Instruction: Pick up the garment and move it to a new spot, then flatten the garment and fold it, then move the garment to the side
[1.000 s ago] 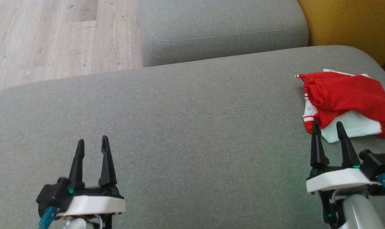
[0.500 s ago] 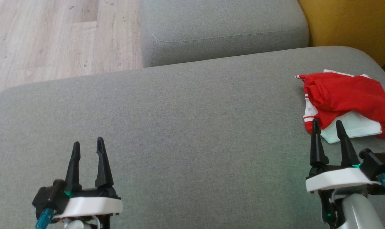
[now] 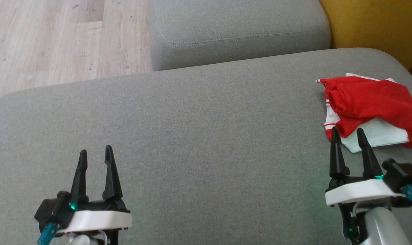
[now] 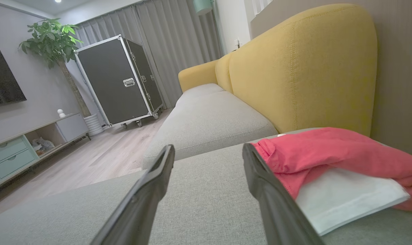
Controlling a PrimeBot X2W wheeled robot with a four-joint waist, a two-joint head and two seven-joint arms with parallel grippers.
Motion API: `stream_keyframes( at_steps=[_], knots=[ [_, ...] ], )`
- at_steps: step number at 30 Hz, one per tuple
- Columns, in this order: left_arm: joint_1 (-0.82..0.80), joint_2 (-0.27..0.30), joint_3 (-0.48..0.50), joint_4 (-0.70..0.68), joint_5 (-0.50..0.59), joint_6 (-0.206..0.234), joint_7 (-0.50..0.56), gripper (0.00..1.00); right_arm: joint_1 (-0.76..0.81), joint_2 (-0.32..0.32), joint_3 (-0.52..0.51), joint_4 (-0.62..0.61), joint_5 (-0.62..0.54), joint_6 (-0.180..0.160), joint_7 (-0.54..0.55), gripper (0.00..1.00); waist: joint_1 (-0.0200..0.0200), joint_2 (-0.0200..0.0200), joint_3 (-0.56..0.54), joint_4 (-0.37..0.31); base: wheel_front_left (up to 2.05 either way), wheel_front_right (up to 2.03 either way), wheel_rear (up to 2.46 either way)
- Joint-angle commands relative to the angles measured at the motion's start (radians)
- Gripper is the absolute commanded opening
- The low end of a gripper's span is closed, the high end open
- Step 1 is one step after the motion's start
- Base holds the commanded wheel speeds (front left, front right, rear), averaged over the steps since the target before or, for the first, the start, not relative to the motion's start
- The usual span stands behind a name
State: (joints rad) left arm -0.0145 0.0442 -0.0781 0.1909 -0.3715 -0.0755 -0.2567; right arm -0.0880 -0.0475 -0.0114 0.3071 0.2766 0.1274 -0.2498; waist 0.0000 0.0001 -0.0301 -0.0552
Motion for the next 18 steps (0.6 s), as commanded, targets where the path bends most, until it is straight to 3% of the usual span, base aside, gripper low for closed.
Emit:
stream_keyframes(
  at_steps=[1,8,9,18],
  knots=[
    [-0.036,0.006,0.027,-0.032,-0.004,-0.005,-0.005,1.0,-0.036,-0.003,0.03,-0.038,-0.01,0.003,-0.012,1.0,0.0,-0.0001,0.0,0.0,0.0,0.0,0.0],
    [-0.033,0.006,0.037,-0.045,-0.007,0.007,-0.005,1.0,-0.037,-0.003,0.033,-0.038,-0.009,0.003,-0.012,1.0,0.0,-0.0001,-0.001,0.0,0.0,0.0,0.0],
    [0.0,0.0,0.003,-0.01,0.0,0.006,0.0,0.0,0.0,0.0,0.006,-0.002,-0.006,0.0,0.0,0.0,0.0,-0.0001,-0.001,0.0,0.0,0.0,0.0],
    [0.006,-0.001,0.012,0.034,-0.062,0.002,0.02,0.0,0.009,0.001,-0.001,0.034,0.063,0.0,0.021,0.0,0.0,-0.0001,0.001,0.002,0.0,0.0,0.0]
  ],
)
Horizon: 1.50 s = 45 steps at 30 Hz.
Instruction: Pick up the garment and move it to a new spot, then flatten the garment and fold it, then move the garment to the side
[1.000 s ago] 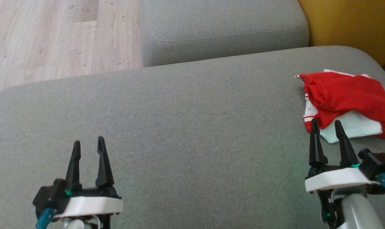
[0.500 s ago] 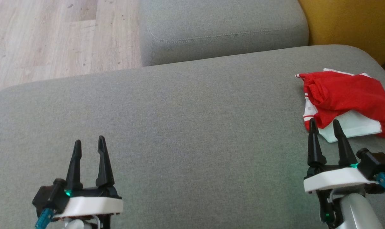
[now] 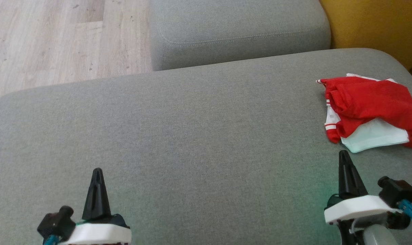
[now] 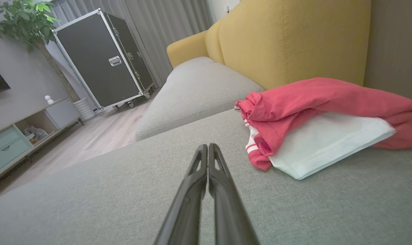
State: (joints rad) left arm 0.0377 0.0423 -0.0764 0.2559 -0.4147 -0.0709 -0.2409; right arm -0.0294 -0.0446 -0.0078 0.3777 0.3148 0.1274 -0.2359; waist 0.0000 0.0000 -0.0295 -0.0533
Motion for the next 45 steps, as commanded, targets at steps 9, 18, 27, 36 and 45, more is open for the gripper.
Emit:
stream_keyframes(
  at_steps=[9,18,27,36,45],
  knots=[
    [-0.053,0.001,0.023,-0.031,-0.109,-0.007,0.03,0.0,-0.05,-0.002,-0.011,-0.045,0.121,0.0,0.032,0.0,0.0,0.0,0.003,0.005,0.0,0.0,0.0],
    [-0.059,0.002,0.035,-0.029,-0.188,-0.011,0.054,0.0,-0.052,-0.002,-0.018,-0.052,0.207,0.001,0.055,0.0,0.0,0.0,0.005,0.008,0.0,0.0,0.0],
    [-0.067,0.002,0.048,-0.028,-0.277,-0.015,0.08,0.0,-0.054,-0.002,-0.026,-0.059,0.303,0.001,0.081,0.0,0.0,0.0,0.007,0.012,0.0,0.0,0.0],
    [-0.074,0.003,0.062,-0.026,-0.366,-0.02,0.107,0.0,-0.057,-0.003,-0.033,-0.067,0.399,0.001,0.107,0.0,0.0,0.0,0.01,0.016,0.0,0.0,0.0],
    [-0.083,0.003,0.077,-0.024,-0.465,-0.024,0.136,0.0,-0.059,-0.003,-0.042,-0.075,0.506,0.001,0.136,0.0,0.0,0.0,0.013,0.021,0.0,0.0,0.0]
  ],
)
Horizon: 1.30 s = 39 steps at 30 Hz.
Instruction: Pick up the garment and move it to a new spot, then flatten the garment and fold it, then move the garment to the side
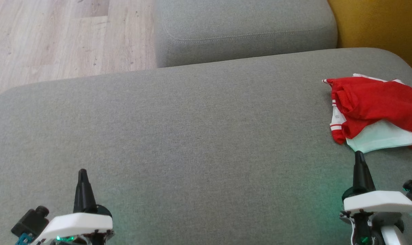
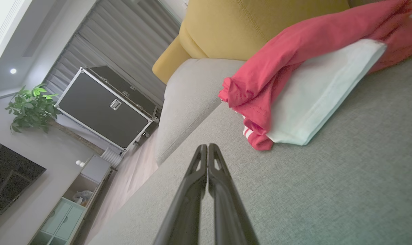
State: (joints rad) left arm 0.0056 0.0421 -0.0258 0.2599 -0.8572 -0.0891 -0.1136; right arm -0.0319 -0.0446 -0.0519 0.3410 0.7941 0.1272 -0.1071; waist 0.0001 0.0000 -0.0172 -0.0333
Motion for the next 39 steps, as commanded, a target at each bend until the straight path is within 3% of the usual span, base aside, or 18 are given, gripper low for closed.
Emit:
stream_keyframes(
  at_steps=[1,39],
  knots=[
    [-0.052,0.004,0.028,-0.028,-0.032,-0.007,0.012,0.0,-0.057,-0.003,0.001,-0.039,0.037,0.002,0.01,0.0,0.0,0.0,0.001,0.001,0.0,0.0,0.0],
    [-0.083,0.006,0.085,-0.021,-0.398,-0.024,0.121,0.0,-0.067,-0.004,-0.031,-0.068,0.432,0.003,0.117,0.0,0.0,0.0,0.011,0.017,0.0,0.0,0.0]
  ],
)
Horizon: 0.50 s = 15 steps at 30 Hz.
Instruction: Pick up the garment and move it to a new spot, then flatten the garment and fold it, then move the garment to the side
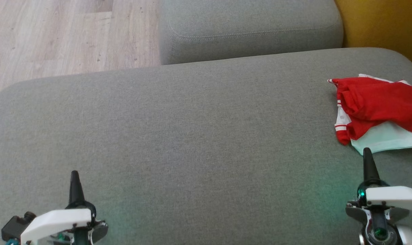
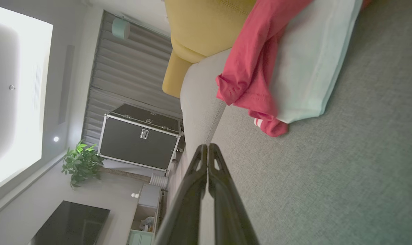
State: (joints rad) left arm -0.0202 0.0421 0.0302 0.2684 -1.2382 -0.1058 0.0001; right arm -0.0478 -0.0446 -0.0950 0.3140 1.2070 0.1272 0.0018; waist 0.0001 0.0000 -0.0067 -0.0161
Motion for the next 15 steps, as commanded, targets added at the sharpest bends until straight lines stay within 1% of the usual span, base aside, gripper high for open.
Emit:
stream_keyframes(
  at_steps=[1,15],
  knots=[
    [-0.058,0.006,0.03,-0.029,-0.027,-0.008,0.01,0.0,-0.051,-0.004,0.011,-0.042,0.03,0.003,0.011,0.0,0.0,0.0,0.0,0.001,0.0,0.0,0.0],
    [-0.07,0.007,0.052,-0.027,-0.165,-0.015,0.052,0.0,-0.055,-0.005,-0.001,-0.053,0.18,0.003,0.051,0.0,0.0,0.0,0.004,0.007,0.0,0.0,0.0]
  ],
)
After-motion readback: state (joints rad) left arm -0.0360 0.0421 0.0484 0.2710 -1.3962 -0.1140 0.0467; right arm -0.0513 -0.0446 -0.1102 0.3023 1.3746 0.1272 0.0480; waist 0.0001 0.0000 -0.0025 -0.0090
